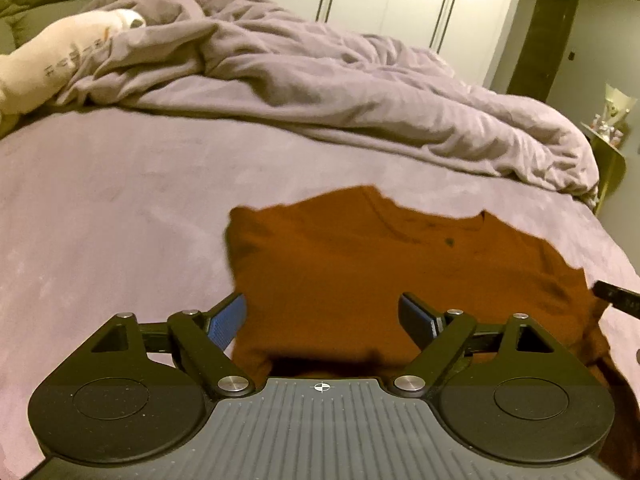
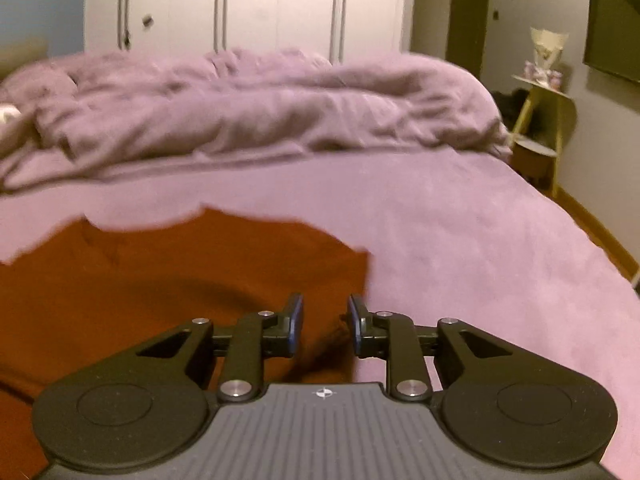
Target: Fold small clothes
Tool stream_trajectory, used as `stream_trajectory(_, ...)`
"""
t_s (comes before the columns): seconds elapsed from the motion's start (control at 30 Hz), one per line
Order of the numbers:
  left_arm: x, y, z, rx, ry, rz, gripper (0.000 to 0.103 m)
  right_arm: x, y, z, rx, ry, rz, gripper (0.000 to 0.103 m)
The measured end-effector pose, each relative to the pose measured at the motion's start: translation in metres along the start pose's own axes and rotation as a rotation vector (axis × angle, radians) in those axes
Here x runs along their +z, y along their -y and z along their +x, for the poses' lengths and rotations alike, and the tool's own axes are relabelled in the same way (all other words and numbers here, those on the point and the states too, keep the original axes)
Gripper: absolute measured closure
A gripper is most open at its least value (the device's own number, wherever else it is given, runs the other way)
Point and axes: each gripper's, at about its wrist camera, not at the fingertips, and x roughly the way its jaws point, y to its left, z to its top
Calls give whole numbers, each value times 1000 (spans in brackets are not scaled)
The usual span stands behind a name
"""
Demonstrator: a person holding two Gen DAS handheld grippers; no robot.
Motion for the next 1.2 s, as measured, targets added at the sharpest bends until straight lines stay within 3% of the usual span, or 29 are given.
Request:
stream_trajectory(0.2,4,17,46,5,-17,-46,12,11,-75,19,329,-21,-67,80)
stream_trajectory(0.27,0,19,59,27,-32,-26,12,6,-95,32,369,-50,-102,80)
stream_trajectory(0.37,-11,22,70,81,-37,109,11,-4,-101,50,282,-78,-206,81)
stream_trajectory(0.43,-16,22,67,75,-20,188,10,-12,-81,55,186,-58,-253,80)
stream_trajectory(0.5,-17,17,63,70,-20,183,11,-15,-45,62,87,-74,-229,82)
stream_trajectory(0.57,-18,15,53,97,-17,170,11,-16,-13,57,81,-63,-188,97)
stream_trajectory(0.63,-21,13,42,89,-28,157,12,-12,-3,44,28,-69,-202,97)
stream_trajectory(0.7,-25,13,33,70,-49,141,12,-14,-2,30,25,-80,-187,96)
stream_trajectory(0.8,-30,17,26,79,-69,174,12,-27,-6,4,111,-77,-196,96)
stream_trajectory(0.93,-28,11,23,96,-113,145,7,-46,-9,-4,93,-105,-247,96)
stream_trajectory(1.07,-34,-5,-6,108,-151,91,8,-43,0,-19,84,-142,-219,96)
stream_trajectory(1.13,-47,-17,-32,89,-159,84,8,-48,6,-42,77,-176,-196,80)
stream_trajectory(1.17,-55,-24,-45,78,-168,76,8,-54,12,-54,77,-184,-180,61)
stream_trajectory(1.2,-64,-31,-58,67,-181,67,8,-63,21,-71,91,-189,-152,51)
